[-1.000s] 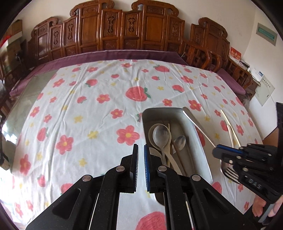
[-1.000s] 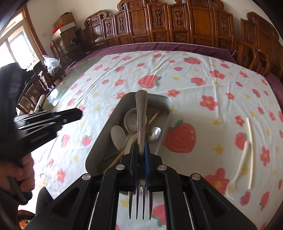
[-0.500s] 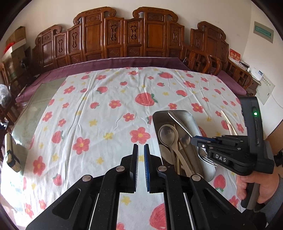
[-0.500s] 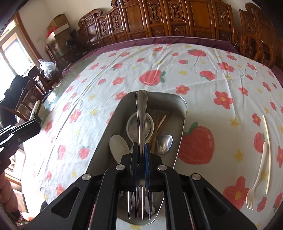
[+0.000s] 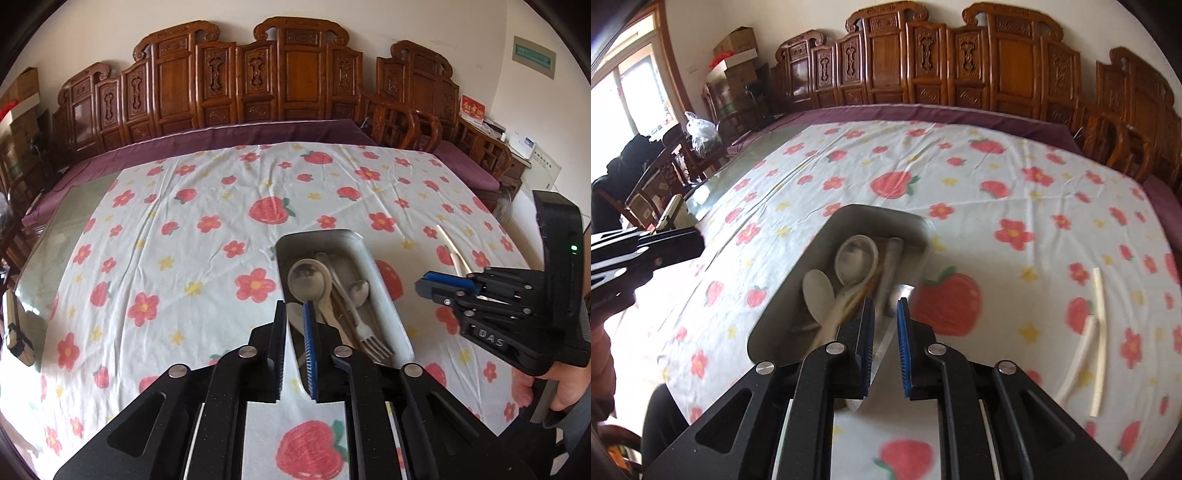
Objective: Organize utensils
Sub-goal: 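Lower the metal fork into the tray and open the right tool, then move the right tool toward the white plastic fork and bamboo chopstick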
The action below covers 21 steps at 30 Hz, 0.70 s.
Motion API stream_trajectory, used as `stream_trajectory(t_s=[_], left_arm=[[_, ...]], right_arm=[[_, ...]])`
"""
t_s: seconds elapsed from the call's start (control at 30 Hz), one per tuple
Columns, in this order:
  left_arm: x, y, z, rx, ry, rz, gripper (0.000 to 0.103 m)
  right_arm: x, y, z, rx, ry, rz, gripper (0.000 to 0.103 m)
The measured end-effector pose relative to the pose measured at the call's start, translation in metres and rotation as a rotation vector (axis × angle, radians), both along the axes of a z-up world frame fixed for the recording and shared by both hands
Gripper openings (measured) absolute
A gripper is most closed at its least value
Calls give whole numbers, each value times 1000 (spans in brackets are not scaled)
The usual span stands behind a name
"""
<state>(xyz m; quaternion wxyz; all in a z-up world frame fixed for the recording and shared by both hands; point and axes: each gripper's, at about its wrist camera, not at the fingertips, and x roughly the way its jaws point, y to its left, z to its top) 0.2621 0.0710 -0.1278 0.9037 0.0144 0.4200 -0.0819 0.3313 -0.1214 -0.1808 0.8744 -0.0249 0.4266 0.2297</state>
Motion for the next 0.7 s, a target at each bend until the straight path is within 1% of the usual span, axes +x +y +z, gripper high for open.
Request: stream_trajectory(t_s=[0.07,0.13,0.2,0.33,0.4,0.43,0.5,0.6,0.7], left_arm=[[-2,-10,1,-2,-6,-14,17],[-4,-18,2,-3,-8,-26,18],[-5,-27,3,-3,-12,-37,26],[-8,-44,5,-3,-19,-64,38],[-9,-51,6,-2,-23,-73,51],[-10,-56,7,1,-26,-81,55],[-10,-63,8,3,-32,-89,70],[-9,-74,9,0,-42,-102,81],[-8,-86,7,1,-48,-117,88]], right_arm=[[-8,-14,5,-3,-8,-8,14],[-16,-28,10,-14,-21,-17,14],[-26,-42,14,-28,-36,-30,14],[-39,-67,17,-25,-39,-67,14],[-44,-78,17,-28,-43,-86,14],[-47,-85,17,-34,-45,-97,14],[-51,-98,14,-44,-41,-117,14],[-54,-117,9,-58,-34,-148,15],[-52,-138,3,-75,-28,-186,23]])
